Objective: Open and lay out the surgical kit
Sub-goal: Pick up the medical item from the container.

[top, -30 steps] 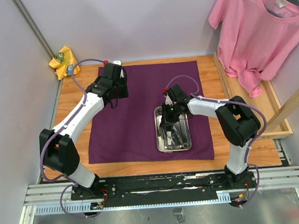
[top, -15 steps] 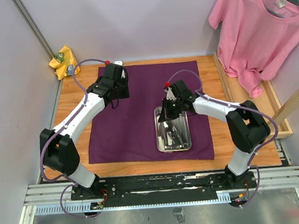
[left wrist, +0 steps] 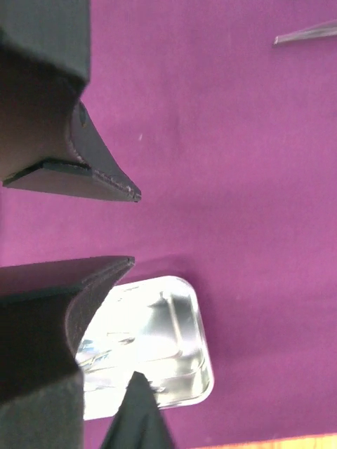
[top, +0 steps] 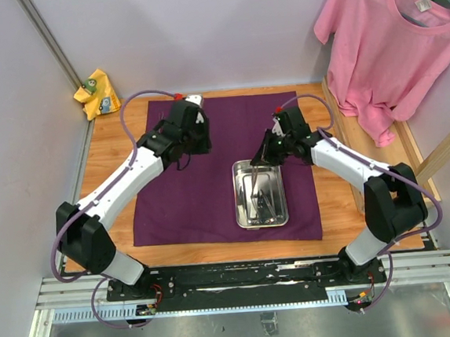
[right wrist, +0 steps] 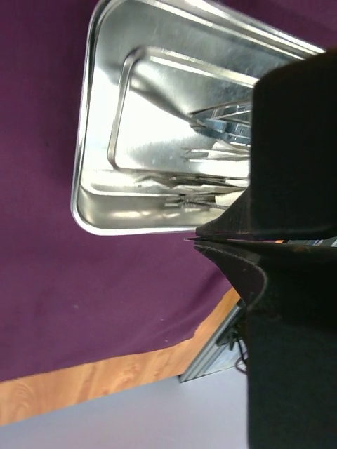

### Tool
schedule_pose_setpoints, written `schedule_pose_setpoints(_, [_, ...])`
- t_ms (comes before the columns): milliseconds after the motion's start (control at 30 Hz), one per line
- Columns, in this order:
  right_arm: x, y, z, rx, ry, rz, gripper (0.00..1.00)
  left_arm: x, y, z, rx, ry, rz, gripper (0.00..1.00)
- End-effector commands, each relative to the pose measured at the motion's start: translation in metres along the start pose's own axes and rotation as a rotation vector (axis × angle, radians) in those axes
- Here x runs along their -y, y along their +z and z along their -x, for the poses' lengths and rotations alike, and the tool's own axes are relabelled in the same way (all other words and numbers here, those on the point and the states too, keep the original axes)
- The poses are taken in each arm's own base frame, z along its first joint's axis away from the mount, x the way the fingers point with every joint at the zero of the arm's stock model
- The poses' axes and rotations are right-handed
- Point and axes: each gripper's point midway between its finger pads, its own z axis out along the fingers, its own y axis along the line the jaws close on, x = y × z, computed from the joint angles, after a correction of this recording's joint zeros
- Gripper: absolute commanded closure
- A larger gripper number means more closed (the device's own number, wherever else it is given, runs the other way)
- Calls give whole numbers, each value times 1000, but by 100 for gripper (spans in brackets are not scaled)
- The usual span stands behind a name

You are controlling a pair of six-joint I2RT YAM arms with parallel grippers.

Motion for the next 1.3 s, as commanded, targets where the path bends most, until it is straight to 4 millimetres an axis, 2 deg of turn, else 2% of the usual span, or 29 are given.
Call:
schedule_pose_setpoints(0, [12, -8, 19, 56, 139, -123, 99, 45, -19, -15, -23, 53, -121, 54])
schedule_pose_setpoints(33, [10, -8, 21, 57, 153, -123, 99, 56, -22, -21, -35, 73, -153, 48])
schedule_pose_setpoints(133, [4, -6, 28, 66, 185, -117, 99, 91, -30, -45, -69, 150, -257, 41])
schedule_pose_setpoints(200, [0, -6, 32, 64, 203, -113, 99, 109, -34, -60, -81, 207, -288, 39])
schedule_pose_setpoints(333, [-4, -6, 37, 46, 227, -120, 99, 129, -40, -83, -91, 304, -306, 39])
schedule_pose_setpoints(533, [-6, -8, 38, 36, 246, -122, 99, 138, -43, -97, -86, 369, -288, 39])
schedule_pose_setpoints(700, [-12, -11, 39, 33, 252, -102, 99, 134, -34, -102, -82, 404, -210, 41])
schedule_pose_setpoints(933, [-20, -15, 41, 31, 247, -75, 99, 140, -22, -110, -90, 448, -174, 42])
schedule_pose_setpoints(1267, [-19, -13, 37, 17, 242, -67, 99, 141, -6, -114, -100, 491, -106, 50])
